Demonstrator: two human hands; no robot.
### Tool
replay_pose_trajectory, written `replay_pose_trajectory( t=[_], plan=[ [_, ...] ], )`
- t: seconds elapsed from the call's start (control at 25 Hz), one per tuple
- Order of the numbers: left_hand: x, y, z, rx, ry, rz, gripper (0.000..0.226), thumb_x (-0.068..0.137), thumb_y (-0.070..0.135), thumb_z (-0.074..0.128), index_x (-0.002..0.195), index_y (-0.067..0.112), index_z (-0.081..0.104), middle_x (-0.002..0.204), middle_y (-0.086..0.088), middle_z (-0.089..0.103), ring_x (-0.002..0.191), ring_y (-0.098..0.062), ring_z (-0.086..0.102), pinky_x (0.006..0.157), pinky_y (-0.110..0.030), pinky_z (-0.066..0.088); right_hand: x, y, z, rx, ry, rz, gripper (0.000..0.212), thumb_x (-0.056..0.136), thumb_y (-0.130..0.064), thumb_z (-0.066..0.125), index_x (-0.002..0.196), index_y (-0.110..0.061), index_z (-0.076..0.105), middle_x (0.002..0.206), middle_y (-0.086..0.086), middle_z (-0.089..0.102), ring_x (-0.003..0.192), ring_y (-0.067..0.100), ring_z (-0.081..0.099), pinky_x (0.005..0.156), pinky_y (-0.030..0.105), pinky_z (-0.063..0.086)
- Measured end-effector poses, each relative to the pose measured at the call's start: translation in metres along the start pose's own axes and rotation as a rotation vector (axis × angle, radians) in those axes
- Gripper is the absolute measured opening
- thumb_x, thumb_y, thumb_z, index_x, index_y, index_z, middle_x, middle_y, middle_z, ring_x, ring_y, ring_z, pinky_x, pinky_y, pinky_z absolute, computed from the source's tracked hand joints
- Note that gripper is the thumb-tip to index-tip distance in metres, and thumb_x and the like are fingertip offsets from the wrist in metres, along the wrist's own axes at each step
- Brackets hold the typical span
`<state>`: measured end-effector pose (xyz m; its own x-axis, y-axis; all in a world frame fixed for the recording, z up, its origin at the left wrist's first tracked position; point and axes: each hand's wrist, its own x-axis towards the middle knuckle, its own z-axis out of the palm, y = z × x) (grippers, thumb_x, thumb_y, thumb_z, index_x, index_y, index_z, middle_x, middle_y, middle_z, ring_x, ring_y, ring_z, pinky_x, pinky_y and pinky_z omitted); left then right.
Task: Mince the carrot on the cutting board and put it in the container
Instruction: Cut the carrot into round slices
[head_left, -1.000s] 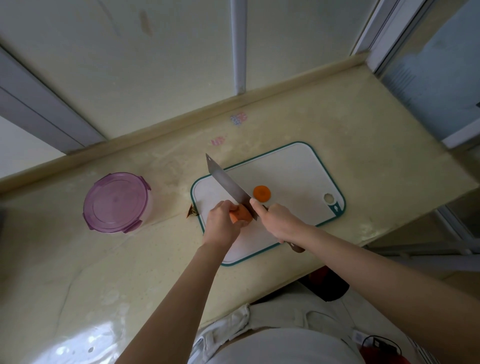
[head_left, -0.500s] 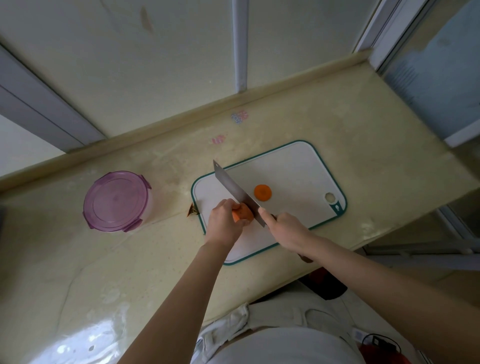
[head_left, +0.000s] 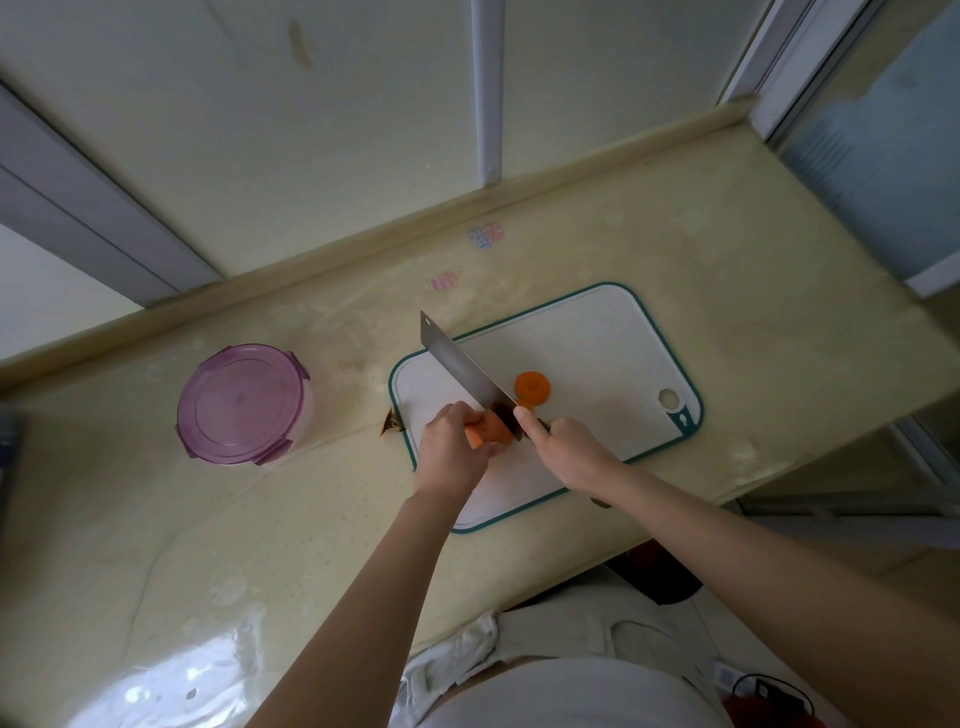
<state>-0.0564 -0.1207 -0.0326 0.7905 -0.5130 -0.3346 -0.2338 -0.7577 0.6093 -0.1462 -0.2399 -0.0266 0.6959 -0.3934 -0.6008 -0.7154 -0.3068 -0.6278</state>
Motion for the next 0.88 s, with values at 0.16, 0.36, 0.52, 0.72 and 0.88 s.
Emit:
replay_pose_trajectory(
  t=[0.16, 0.36, 0.52, 0.72, 0.88],
  plan=[
    [-0.001, -0.001, 0.001, -0.018, 0.015, 0.002, 0.037, 0.077, 0.022, 0.075, 0.109, 0.011, 0.059, 0.109, -0.004, 0.059, 0.096, -0.015, 0.052, 0.078, -0.019, 0.038, -0.006, 0.006, -0.003, -0.001, 0.04, 0.017, 0.063, 0.093, -0.062, 0.026, 0.057, -0.012, 0.036, 0.053, 0.002, 0.039, 0.051, 0.016, 0.041, 0.058, 0.032, 0.035],
    [-0.001, -0.002, 0.003, -0.015, 0.034, 0.01, 0.035, 0.076, 0.023, 0.076, 0.105, 0.011, 0.06, 0.105, -0.004, 0.06, 0.095, -0.017, 0.055, 0.078, -0.02, 0.04, -0.026, 0.001, -0.011, 0.074, 0.06, 0.004, 0.063, 0.093, -0.064, 0.023, 0.059, -0.012, 0.035, 0.048, -0.002, 0.037, 0.045, 0.015, 0.04, 0.054, 0.031, 0.035],
    [-0.001, -0.003, 0.003, -0.018, 0.038, 0.018, 0.033, 0.077, 0.022, 0.075, 0.104, 0.011, 0.06, 0.104, -0.003, 0.06, 0.093, -0.015, 0.053, 0.078, -0.02, 0.04, -0.043, -0.004, -0.015, 0.092, 0.045, -0.011, 0.062, 0.094, -0.061, 0.023, 0.064, -0.01, 0.039, 0.049, -0.001, 0.036, 0.042, 0.011, 0.036, 0.05, 0.028, 0.032],
    [-0.002, -0.003, 0.006, -0.02, 0.052, 0.02, 0.032, 0.077, 0.021, 0.074, 0.105, 0.011, 0.06, 0.103, -0.002, 0.06, 0.091, -0.013, 0.052, 0.078, -0.02, 0.04, -0.053, -0.002, -0.011, 0.081, 0.061, 0.015, 0.061, 0.094, -0.06, 0.027, 0.066, -0.008, 0.042, 0.051, 0.001, 0.037, 0.042, 0.011, 0.036, 0.048, 0.026, 0.03],
    [-0.001, -0.004, 0.007, -0.012, 0.054, 0.032, 0.032, 0.076, 0.021, 0.075, 0.103, 0.01, 0.061, 0.102, -0.003, 0.062, 0.092, -0.017, 0.056, 0.079, -0.022, 0.043, -0.057, 0.0, -0.01, 0.083, 0.049, 0.037, 0.06, 0.095, -0.06, 0.028, 0.065, -0.008, 0.038, 0.051, 0.002, 0.035, 0.044, 0.013, 0.034, 0.048, 0.027, 0.028]
  ],
)
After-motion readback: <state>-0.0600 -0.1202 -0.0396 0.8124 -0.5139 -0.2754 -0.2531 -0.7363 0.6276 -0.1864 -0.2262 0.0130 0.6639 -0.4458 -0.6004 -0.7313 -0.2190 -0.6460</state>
